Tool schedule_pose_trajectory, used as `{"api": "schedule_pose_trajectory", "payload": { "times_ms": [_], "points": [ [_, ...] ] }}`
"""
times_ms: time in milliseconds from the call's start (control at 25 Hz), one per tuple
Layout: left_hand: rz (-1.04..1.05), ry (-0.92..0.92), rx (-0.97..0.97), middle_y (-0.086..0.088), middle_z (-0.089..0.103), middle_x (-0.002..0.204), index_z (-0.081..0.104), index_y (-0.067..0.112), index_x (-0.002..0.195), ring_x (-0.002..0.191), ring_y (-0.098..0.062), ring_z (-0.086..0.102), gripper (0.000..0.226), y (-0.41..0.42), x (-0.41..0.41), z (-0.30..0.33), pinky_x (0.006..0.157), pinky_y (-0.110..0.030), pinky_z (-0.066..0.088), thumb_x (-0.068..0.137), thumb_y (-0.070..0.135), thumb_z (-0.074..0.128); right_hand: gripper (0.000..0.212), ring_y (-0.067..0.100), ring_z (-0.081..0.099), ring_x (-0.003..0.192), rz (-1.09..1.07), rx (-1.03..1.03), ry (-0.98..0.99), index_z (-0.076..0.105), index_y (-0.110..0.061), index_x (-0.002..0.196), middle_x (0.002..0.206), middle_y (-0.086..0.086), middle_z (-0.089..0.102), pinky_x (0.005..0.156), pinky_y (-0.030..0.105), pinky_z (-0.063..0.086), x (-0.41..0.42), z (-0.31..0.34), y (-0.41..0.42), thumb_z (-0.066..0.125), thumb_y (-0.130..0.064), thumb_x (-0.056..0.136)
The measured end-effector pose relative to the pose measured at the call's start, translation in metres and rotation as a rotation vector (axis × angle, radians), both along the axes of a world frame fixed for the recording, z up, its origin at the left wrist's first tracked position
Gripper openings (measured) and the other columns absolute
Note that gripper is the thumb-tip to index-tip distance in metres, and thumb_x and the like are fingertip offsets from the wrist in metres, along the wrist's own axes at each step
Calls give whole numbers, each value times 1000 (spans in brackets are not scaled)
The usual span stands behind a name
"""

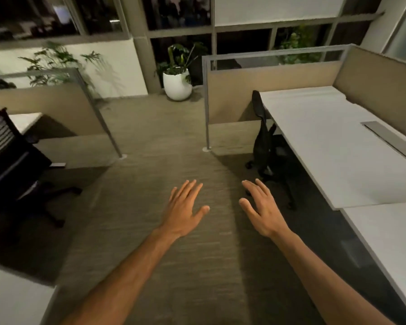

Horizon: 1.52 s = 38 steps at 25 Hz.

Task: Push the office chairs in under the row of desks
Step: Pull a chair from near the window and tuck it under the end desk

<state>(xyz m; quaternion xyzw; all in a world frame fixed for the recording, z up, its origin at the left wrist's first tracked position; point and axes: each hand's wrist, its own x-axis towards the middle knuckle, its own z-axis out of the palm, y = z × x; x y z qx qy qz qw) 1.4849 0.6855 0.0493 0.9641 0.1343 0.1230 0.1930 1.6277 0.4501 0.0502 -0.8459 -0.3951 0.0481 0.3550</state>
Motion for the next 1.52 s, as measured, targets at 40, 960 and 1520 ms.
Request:
{"api": "schedule_pose_trajectory", "payload": {
  "times_ms": [40, 960, 1520],
  "points": [
    [12, -30, 0, 1, 27, 167, 32, 24, 159, 155, -16, 15, 76, 22, 2, 9, 124, -42, 5, 95, 63, 46, 68, 16, 6, 157, 21, 22, -8, 36, -20, 157, 164, 1, 35, 127, 47, 15, 3, 5, 31, 35, -62, 103],
    [70, -16, -58, 8, 17, 169, 21, 29, 162, 155, -9, 8, 72, 344, 334, 20, 126, -42, 5, 101, 60, 45, 83, 13, 8, 156, 179, 21, 40, 33, -28, 158, 164, -5, 34, 126, 49, 18, 344, 12, 385, 21, -81, 94],
    [-225, 69, -86, 5, 25, 167, 25, 29, 160, 155, -15, 17, 77, 491, 656, -11, 125, -48, 14, 95, 68, 37, 78, 14, 9, 155, -140, -60, 106, 29, -28, 158, 167, -2, 28, 126, 44, 15, 602, -8, 487, 28, -75, 96]
  ]
}}
